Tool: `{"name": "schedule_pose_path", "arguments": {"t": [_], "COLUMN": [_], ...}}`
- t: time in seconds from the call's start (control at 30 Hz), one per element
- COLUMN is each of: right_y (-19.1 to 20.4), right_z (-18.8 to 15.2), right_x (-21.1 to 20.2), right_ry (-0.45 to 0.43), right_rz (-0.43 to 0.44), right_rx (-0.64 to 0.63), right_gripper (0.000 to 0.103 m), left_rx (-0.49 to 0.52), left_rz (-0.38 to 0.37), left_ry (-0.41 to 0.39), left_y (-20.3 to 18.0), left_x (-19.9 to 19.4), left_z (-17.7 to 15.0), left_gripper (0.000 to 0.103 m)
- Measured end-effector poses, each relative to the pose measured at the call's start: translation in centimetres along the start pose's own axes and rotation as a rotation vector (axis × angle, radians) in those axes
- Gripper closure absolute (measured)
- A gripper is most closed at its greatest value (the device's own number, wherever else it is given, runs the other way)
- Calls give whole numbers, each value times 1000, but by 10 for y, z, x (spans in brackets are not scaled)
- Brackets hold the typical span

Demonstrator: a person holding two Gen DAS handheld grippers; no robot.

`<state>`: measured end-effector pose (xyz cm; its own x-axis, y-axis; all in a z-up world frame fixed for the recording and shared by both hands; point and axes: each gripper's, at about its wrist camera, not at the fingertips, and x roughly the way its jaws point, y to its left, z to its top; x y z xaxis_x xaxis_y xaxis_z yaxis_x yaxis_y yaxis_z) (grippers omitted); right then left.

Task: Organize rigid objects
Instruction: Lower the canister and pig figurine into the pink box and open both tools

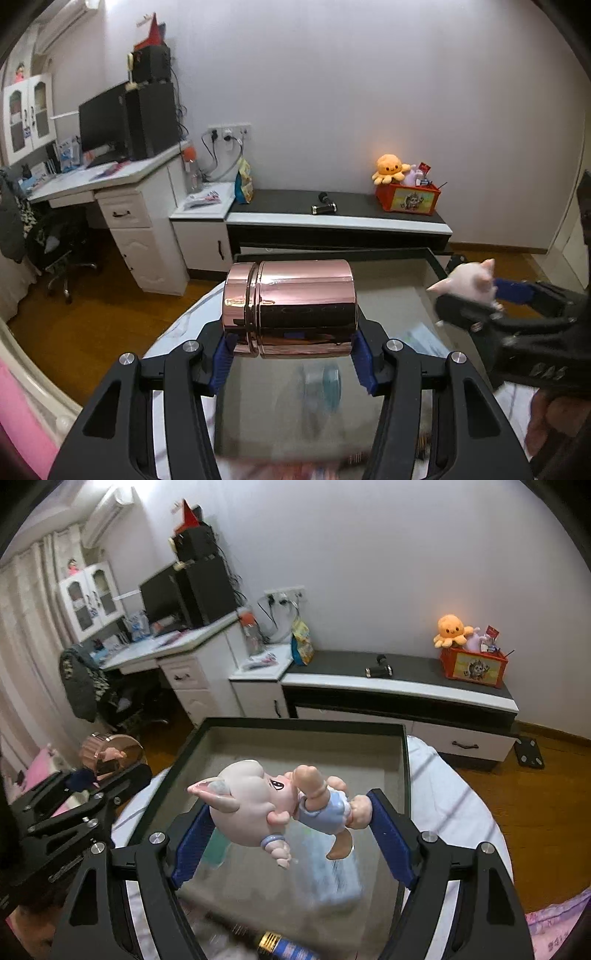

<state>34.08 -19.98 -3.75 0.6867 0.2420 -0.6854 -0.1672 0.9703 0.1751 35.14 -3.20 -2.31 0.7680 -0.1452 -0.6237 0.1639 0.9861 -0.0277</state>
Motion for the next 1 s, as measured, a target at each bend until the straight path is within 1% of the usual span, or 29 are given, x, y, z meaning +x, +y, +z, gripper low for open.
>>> {"name": "schedule_pose_path", "arguments": {"t": [0.03, 0.13, 0.23, 0.4, 0.47, 0.6, 0.67, 0.73, 0.77, 0.8, 0.83, 0.87, 0.9, 0.93, 0.97, 1.0], "right_y": [-4, -16, -23, -31, -31, -30, -31, -31, -30, -30, -31, -33, -34, -35, -33, -32], "right_z": [4, 13, 19, 25, 25, 22, 21, 20, 20, 20, 21, 21, 21, 21, 22, 22], "right_x": [12, 44, 65, 84, 94, 109, 115, 119, 119, 119, 117, 116, 114, 113, 111, 107], "right_ry": [16, 60, 92, 129, 158, 206, 228, 255, 258, 259, 256, 254, 254, 255, 250, 252], "right_rz": [-6, -24, -41, -68, -77, -88, -93, -100, -109, -110, -106, -100, -88, -74, -58, -65], "right_rx": [5, 25, 30, 32, 26, 22, 22, 18, 11, 12, 24, 35, 53, 61, 61, 63], "right_gripper": [22, 22, 22, 22, 22, 22, 22, 21, 21, 20, 18, 13, 3, 0, 0, 0], "left_rx": [4, 11, 7, -1, 4, 10, 15, 24, 26, 23, 16, 11, 8, 8, 8, 6], "left_rz": [-5, -5, -6, -7, -7, -41, -42, -29, -15, -2, 3, 0, -1, 3, 8, 13], "left_ry": [18, 53, 76, 98, 117, 170, 180, 174, 167, 157, 142, 124, 101, 80, 61, 41], "left_y": [-1, -4, -3, -3, -5, -8, -9, -10, -9, -8, -6, -4, -3, -2, -1, 1], "left_x": [17, 49, 71, 93, 99, 110, 110, 109, 107, 104, 100, 95, 88, 80, 72, 64], "left_z": [6, 13, 15, 17, 15, 14, 13, 13, 14, 14, 15, 14, 15, 15, 16, 17], "left_gripper": [49, 48, 48, 48, 48, 48, 46, 38, 27, 13, 7, 0, 0, 0, 0, 0]}}
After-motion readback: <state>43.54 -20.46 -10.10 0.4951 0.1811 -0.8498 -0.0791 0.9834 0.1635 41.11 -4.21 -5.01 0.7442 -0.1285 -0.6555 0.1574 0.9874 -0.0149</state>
